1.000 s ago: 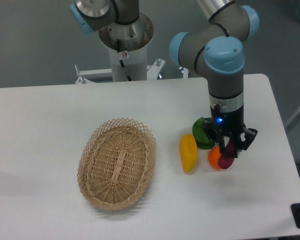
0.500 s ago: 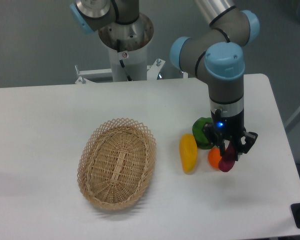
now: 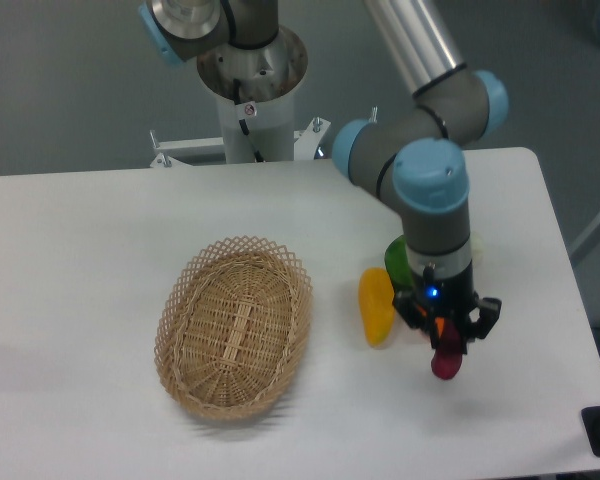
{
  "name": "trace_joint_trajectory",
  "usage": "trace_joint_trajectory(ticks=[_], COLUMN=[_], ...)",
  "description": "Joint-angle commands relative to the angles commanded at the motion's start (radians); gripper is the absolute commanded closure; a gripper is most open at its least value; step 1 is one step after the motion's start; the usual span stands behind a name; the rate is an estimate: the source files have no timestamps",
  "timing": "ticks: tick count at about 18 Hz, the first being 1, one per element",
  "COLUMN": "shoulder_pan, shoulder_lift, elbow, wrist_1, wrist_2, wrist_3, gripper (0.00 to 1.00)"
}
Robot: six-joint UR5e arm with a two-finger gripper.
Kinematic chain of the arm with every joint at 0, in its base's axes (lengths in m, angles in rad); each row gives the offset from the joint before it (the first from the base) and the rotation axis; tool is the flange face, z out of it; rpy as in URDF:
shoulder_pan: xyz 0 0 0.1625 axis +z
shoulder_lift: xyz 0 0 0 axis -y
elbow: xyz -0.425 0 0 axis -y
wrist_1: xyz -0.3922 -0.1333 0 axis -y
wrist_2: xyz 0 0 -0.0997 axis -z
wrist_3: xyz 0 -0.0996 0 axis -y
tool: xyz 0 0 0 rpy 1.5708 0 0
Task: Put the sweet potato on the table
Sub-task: 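Carry the held sweet potato toward the open table beside the orange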
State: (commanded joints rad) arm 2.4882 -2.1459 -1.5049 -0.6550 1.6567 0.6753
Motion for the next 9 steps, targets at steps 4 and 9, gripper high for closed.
trace_joint_trajectory(ticks=[4, 9], shoulder_pan=[-0.022, -0.057], shoulder_lift=[-0.014, -0.016], elbow=[0.002, -0.055], wrist_1=[0.000, -0.005], wrist_2=[-0.006, 0.037], wrist_3=[-0.042, -0.103], gripper=[0.55, 0.55])
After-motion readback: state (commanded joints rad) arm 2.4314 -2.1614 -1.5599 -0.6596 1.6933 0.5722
